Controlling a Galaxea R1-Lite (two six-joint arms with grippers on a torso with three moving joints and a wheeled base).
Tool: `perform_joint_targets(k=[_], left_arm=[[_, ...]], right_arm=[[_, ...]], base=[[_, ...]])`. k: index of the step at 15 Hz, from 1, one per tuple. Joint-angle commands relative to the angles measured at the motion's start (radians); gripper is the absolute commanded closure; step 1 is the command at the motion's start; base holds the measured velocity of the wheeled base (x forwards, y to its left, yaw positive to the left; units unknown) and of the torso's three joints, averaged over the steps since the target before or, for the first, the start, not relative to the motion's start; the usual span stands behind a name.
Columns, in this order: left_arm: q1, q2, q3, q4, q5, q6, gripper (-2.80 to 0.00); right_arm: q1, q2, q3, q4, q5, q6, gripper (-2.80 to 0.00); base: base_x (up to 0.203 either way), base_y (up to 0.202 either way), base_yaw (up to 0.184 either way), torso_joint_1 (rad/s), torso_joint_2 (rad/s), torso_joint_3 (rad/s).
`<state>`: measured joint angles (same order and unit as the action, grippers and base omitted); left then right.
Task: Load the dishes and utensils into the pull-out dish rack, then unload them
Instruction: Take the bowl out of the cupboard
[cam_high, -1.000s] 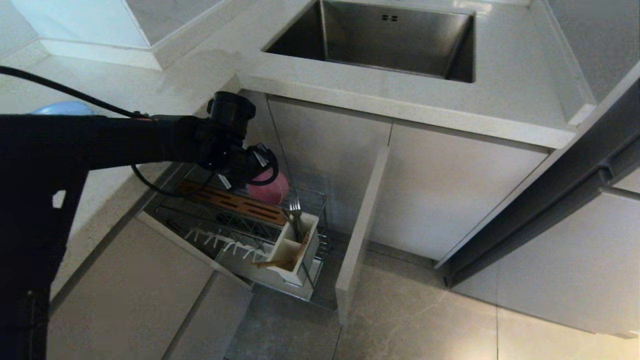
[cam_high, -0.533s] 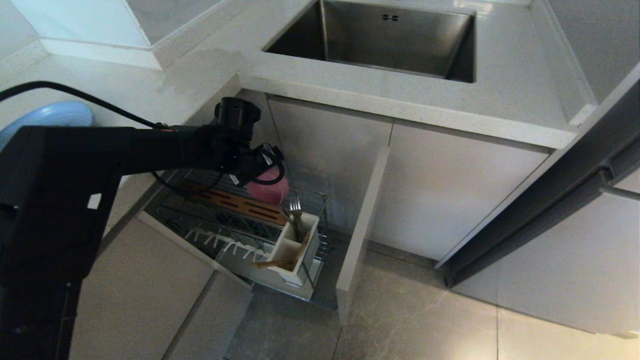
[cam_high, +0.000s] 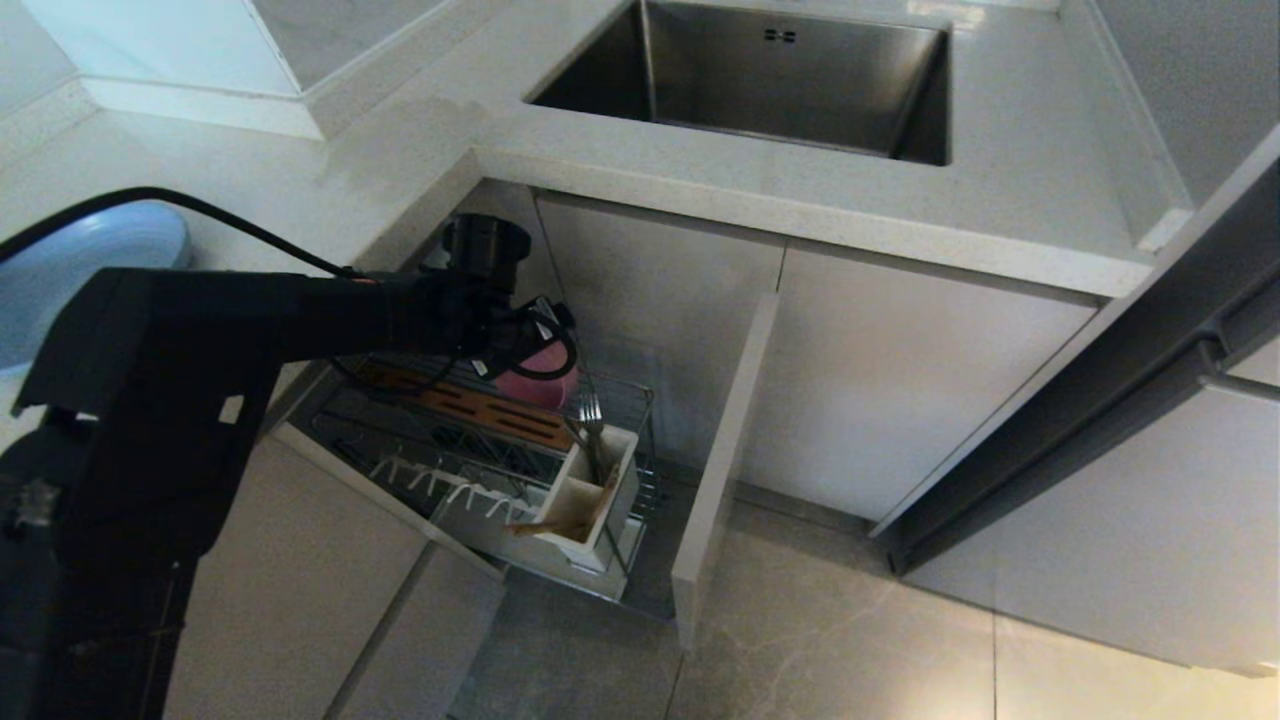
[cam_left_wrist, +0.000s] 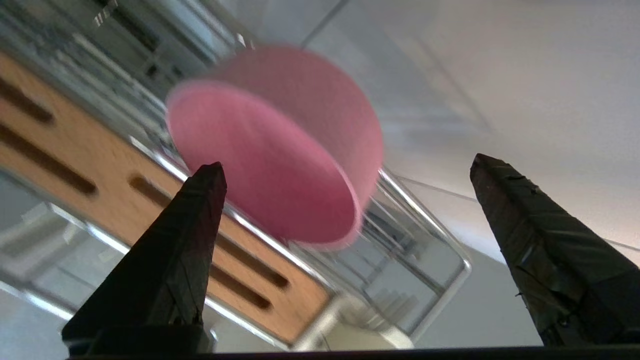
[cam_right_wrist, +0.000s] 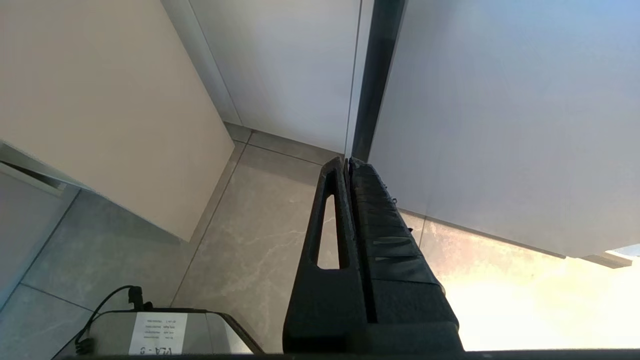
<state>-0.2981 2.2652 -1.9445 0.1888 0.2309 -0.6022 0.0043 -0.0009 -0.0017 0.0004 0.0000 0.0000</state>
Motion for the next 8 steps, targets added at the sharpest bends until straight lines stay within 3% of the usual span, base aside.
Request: perform_joint_targets(k=[1,8], left_arm=[[0.000,0.012,-0.001,-0.003,0.000,-0.001,-2.80],[0.020,0.042,-0.002,-0.073,-0.071,0.030,-2.80]], right_arm=[[0.000,0.001,0.000,0.000,0.000,0.000,0.00],[0.000,0.001,0.000,0.001,0.000,0.000,0.00]], base=[[0.000,0.000,0.000,0.000,0.00,0.000],[0.000,0.000,0.000,0.000,0.00,0.000]])
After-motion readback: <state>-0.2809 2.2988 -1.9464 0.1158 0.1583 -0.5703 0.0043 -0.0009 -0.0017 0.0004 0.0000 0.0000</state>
